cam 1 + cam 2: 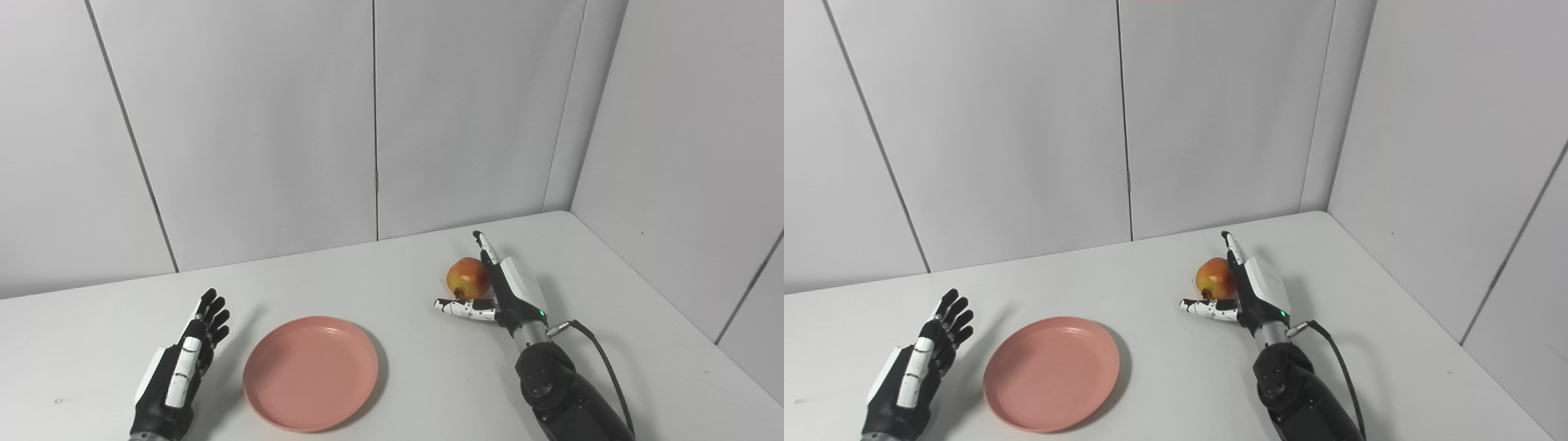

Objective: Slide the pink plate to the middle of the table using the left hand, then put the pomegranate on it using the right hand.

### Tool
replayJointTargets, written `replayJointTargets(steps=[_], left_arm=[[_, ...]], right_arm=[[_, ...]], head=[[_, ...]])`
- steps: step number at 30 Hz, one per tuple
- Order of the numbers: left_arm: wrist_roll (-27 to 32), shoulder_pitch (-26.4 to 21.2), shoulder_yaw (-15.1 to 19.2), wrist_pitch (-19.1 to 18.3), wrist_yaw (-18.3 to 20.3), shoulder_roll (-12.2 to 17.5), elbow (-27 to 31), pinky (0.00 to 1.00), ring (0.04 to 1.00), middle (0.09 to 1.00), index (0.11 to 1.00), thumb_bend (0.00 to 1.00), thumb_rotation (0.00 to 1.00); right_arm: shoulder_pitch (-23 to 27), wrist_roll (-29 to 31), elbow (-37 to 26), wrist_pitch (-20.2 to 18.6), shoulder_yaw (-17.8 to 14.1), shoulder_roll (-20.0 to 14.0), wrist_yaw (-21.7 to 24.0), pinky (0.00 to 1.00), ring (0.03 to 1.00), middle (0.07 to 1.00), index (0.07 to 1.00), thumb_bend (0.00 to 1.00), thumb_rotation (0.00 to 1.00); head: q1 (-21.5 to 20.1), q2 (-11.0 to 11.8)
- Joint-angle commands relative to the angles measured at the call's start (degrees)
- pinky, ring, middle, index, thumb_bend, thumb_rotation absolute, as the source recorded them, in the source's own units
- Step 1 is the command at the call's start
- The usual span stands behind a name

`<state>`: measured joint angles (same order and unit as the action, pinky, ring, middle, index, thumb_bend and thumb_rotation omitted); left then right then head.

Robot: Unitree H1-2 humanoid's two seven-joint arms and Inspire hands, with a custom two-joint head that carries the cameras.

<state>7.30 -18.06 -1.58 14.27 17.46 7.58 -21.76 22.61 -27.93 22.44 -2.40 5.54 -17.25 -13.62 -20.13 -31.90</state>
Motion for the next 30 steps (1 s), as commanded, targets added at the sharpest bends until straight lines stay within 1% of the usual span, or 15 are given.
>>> replayJointTargets(steps=[1, 9, 12, 13, 14, 16, 17, 18, 21, 22, 23, 24, 25, 28, 30], left_arm=[[0.13, 2.2, -0.2, 0.43, -0.37, -0.81, -0.85, 0.97, 0.98, 0.998, 1.0, 0.61, 1.0], [-0.72, 2.39, -0.3, 0.33, -1.06, -0.81, -0.3, 0.96, 0.977, 0.998, 1.0, 0.61, 1.0], [-0.44, 2.53, -0.33, 0.05, -0.9, -0.77, -0.05, 0.97, 0.979, 0.999, 1.0, 0.6, 1.0], [-0.49, 2.57, -0.37, 0.14, -0.87, -0.71, -0.06, 0.97, 0.98, 1.0, 1.0, 0.6, 1.0], [-0.48, 2.66, -0.37, 0.1, -0.84, -0.63, 0.07, 0.97, 0.98, 0.999, 1.0, 0.61, 1.0], [-0.62, 2.74, -0.39, 0.03, -0.98, -0.56, 0.19, 0.96, 0.978, 0.998, 1.0, 0.61, 1.0], [-0.61, 2.8, -0.36, -0.03, -0.97, -0.48, 0.29, 0.96, 0.978, 0.998, 1.0, 0.61, 1.0], [-0.58, 2.85, -0.34, -0.09, -0.95, -0.43, 0.37, 0.96, 0.977, 0.998, 1.0, 0.61, 1.0], [0.11, 2.9, -0.26, -0.03, -0.38, -0.32, 0.46, 0.97, 0.981, 1.0, 1.0, 0.6, 1.0], [0.19, 2.88, -0.26, -0.08, -0.31, -0.3, 0.42, 0.97, 0.981, 1.0, 1.0, 0.6, 1.0], [0.12, 2.85, -0.26, -0.06, -0.39, -0.28, 0.34, 0.97, 0.982, 1.0, 1.0, 0.61, 1.0], [0.07, 2.84, -0.26, -0.04, -0.46, -0.26, 0.29, 0.97, 0.98, 1.0, 1.0, 0.61, 1.0], [0.07, 2.83, -0.25, -0.1, -0.51, -0.29, 0.32, 0.96, 0.979, 0.999, 1.0, 0.61, 1.0], [-0.14, 2.91, -0.22, -0.29, -0.83, -0.37, 0.63, 0.96, 0.976, 0.997, 1.0, 0.6, 1.0], [-0.4, 2.94, -0.33, -0.65, -0.94, -0.35, 0.81, 0.97, 0.977, 0.998, 1.0, 0.61, 1.0]], right_arm=[[2.54, 0.39, -2.39, 0.69, -0.26, -0.63, 0.59, 0.78, 0.906, 0.962, 0.982, 0.92, 0.42], [4.43, -1.26, -0.39, 0.21, 0.79, 0.19, 0.54, 0.74, 0.866, 0.916, 0.941, 0.91, 0.4], [5.11, -1.14, 1.49, 2.06, 0.61, 0.5, -0.81, 0.72, 0.831, 0.882, 0.907, 0.89, 0.35], [5.33, -0.9, 2.35, 3.09, 0.45, 0.67, -1.54, 0.63, 0.751, 0.824, 0.858, 0.85, 0.27], [5.48, -0.56, 3.16, 4.22, 0.26, 0.88, -2.34, 0.58, 0.699, 0.779, 0.815, 0.83, 0.2], [5.61, 0.16, 4.42, 6.23, -0.16, 1.26, -3.85, 0.54, 0.645, 0.718, 0.745, 0.78, 0.07], [5.59, 0.28, 4.69, 6.7, -0.32, 1.48, -4.5, 0.53, 0.641, 0.714, 0.74, 0.77, 0.06], [5.57, 0.33, 4.9, 6.91, -0.49, 1.71, -5.12, 0.52, 0.622, 0.695, 0.72, 0.75, 0.02], [5.49, 0.57, 5.64, 8.11, -0.93, 2.29, -6.96, 0.48, 0.573, 0.656, 0.689, 0.7, 0.0], [5.49, 0.56, 5.93, 8.68, -0.97, 2.37, -7.53, 0.46, 0.506, 0.6, 0.671, 0.61, 0.0], [5.48, 0.42, 6.42, 9.59, -0.9, 2.32, -8.19, 0.45, 0.465, 0.566, 0.66, 0.56, 0.0], [5.49, 0.31, 6.79, 10.26, -0.85, 2.27, -8.64, 0.45, 0.448, 0.548, 0.645, 0.54, 0.0], [5.46, 0.02, 7.01, 10.56, -0.71, 2.15, -9.0, 0.45, 0.442, 0.54, 0.636, 0.53, 0.0], [5.12, -0.63, 6.85, 10.72, -0.45, 1.82, -9.53, 0.46, 0.433, 0.512, 0.546, 0.52, 0.0], [4.94, -0.62, 6.8, 10.9, -0.6, 1.74, -9.76, 0.46, 0.435, 0.506, 0.524, 0.51, 0.0]], head=[[0.07, -0.09], [0.13, 0.08], [0.31, 0.05], [0.31, 0.05], [0.39, -0.11], [0.39, -0.11], [0.34, -0.27], [0.34, -0.27], [0.44, -0.4], [0.44, -0.4], [0.4, -0.38], [0.4, -0.38], [0.41, -0.41], [0.46, -0.43], [0.63, -0.44]])
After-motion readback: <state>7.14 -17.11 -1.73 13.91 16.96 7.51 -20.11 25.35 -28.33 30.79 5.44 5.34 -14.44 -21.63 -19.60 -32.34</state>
